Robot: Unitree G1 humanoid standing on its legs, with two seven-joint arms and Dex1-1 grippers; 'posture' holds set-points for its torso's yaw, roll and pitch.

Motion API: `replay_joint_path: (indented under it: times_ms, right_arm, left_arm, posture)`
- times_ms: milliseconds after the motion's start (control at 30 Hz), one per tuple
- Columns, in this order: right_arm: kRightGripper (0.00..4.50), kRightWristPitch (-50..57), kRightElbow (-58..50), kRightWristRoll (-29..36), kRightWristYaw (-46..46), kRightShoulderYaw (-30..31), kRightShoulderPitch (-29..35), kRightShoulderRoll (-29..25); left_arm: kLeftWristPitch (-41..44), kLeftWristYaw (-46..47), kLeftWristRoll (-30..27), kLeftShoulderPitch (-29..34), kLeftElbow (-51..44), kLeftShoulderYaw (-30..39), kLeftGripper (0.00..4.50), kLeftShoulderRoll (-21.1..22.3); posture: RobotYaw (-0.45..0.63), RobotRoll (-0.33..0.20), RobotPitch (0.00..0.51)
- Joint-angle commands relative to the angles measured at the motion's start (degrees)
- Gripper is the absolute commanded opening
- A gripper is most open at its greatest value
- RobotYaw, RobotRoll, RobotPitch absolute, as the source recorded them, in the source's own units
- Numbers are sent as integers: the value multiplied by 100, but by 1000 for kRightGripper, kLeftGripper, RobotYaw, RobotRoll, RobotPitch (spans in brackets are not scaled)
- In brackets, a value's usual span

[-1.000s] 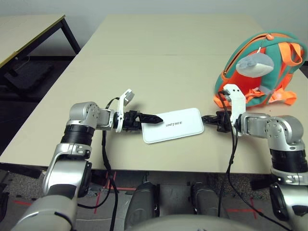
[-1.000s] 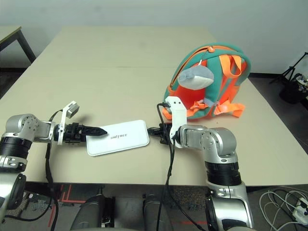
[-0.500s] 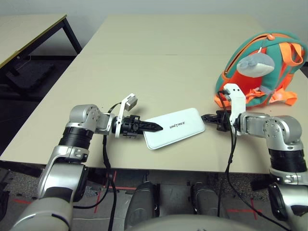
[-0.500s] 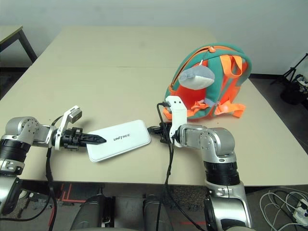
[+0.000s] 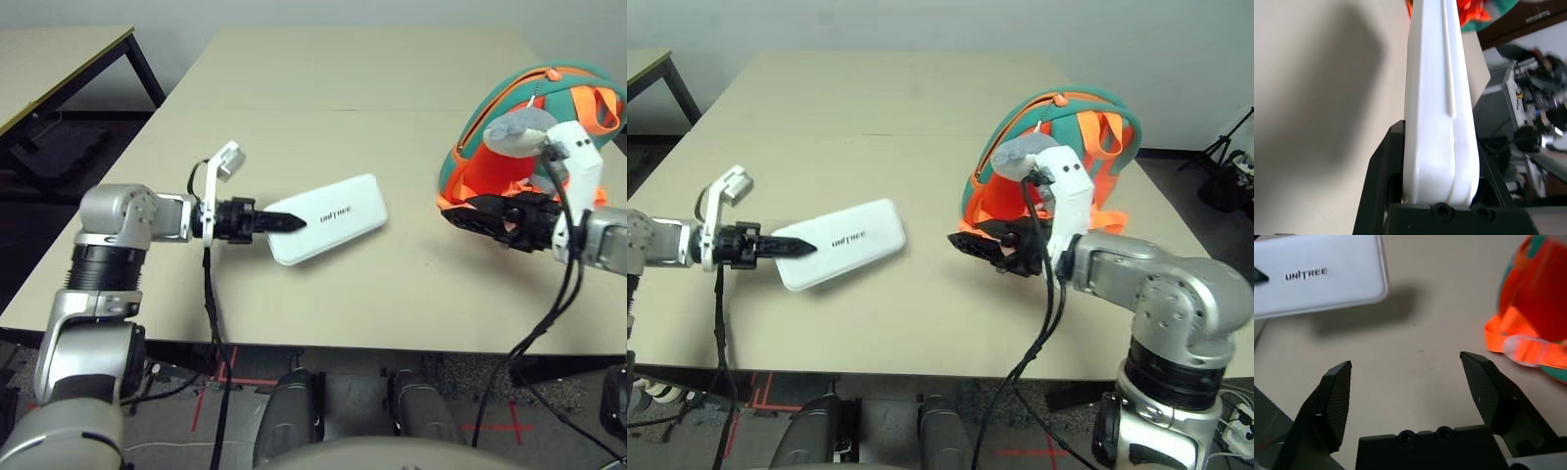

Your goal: Put the pencil case into the backpack and zip it.

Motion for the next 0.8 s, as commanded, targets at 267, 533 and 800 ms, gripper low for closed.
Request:
replay_joint_path:
  times_ms: [267, 533, 800]
  right_arm:
    - [4500, -454, -584, -465, -1742, -748, 247, 431]
    - [4500, -1983, 501, -1631, -1789, 51, 250, 338]
    - [4500, -3530, 2109, -2497, -1298, 782, 143, 341]
  left_arm:
    - [-460, 318, 42, -246, 97, 166, 1439, -514]
    - [-511, 452, -9, -207, 33, 223, 1439, -698]
    - [-362, 666, -165, 84, -252, 508, 1439, -700]
  posture:
    - [-183, 0, 102]
    - [-150, 0, 105]
    - [-87, 0, 110]
